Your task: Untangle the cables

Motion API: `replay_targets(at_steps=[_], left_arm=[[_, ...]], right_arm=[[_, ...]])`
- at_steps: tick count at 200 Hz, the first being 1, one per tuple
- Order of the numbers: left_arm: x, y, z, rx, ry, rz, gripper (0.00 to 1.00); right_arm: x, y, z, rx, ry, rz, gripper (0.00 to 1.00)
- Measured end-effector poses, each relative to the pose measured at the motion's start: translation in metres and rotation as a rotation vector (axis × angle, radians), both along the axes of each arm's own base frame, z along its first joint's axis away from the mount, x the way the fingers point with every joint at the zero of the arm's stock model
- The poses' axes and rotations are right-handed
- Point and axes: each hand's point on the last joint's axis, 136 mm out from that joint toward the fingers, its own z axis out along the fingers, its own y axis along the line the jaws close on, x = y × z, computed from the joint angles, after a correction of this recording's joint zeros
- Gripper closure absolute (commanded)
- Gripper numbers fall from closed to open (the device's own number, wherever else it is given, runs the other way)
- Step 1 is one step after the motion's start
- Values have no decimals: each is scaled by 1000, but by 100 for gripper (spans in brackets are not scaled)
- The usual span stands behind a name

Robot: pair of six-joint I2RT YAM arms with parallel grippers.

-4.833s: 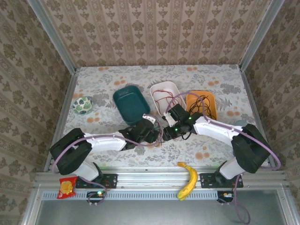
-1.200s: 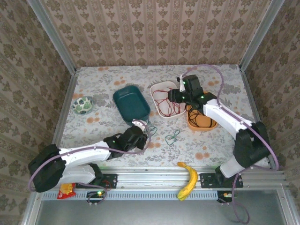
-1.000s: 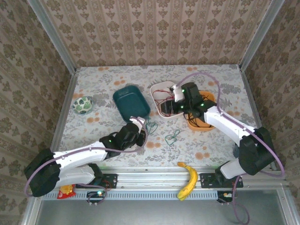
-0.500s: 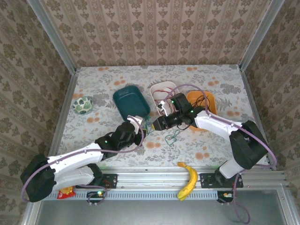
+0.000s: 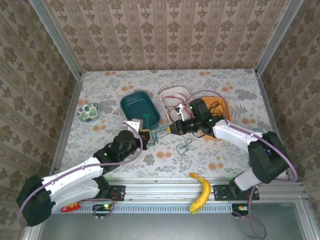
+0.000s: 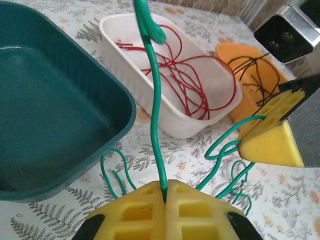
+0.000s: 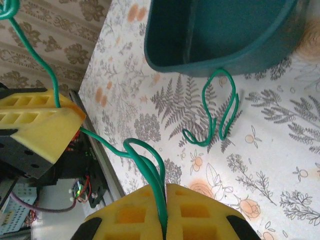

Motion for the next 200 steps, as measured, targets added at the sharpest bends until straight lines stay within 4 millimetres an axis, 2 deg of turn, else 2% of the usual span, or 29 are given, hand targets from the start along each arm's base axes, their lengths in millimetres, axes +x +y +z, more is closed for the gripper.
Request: replay_targets(at_steps=[23, 38, 45, 54, 58, 74, 99, 128, 148, 171, 200], left_arm=[[1, 2, 11, -54, -4, -3, 100], [4, 5, 14, -75, -1, -1, 100], [6, 6, 15, -81, 3, 4, 100], [9, 9, 17, -87, 8, 14, 100], [12, 12, 17, -87, 10, 26, 100], [30, 34, 19, -81, 14, 132, 100], [58, 62, 23, -61, 29, 266, 100], [87, 81, 18, -13, 84, 361, 100], [104, 91, 2, 31, 150, 404, 100], [121, 101, -21, 104, 254, 414, 100], [142, 96, -39, 187, 378, 343, 100]], right_arm=[[2, -2, 8, 1, -30, -16, 99], [3, -2, 9, 3, -34, -17, 94], [3, -2, 10, 4, -35, -17, 87], [4, -1, 11, 8, -38, -18, 65], [5, -2, 11, 5, -41, -23, 60], [18, -14, 7, -28, -44, -96, 52], [36, -33, 11, -66, -77, -209, 50], [40, -41, 32, -64, -140, -260, 50], [40, -45, 36, -76, -157, -276, 50], [37, -51, 28, -117, -142, -280, 50], [32, -56, 22, -155, -132, -276, 50]])
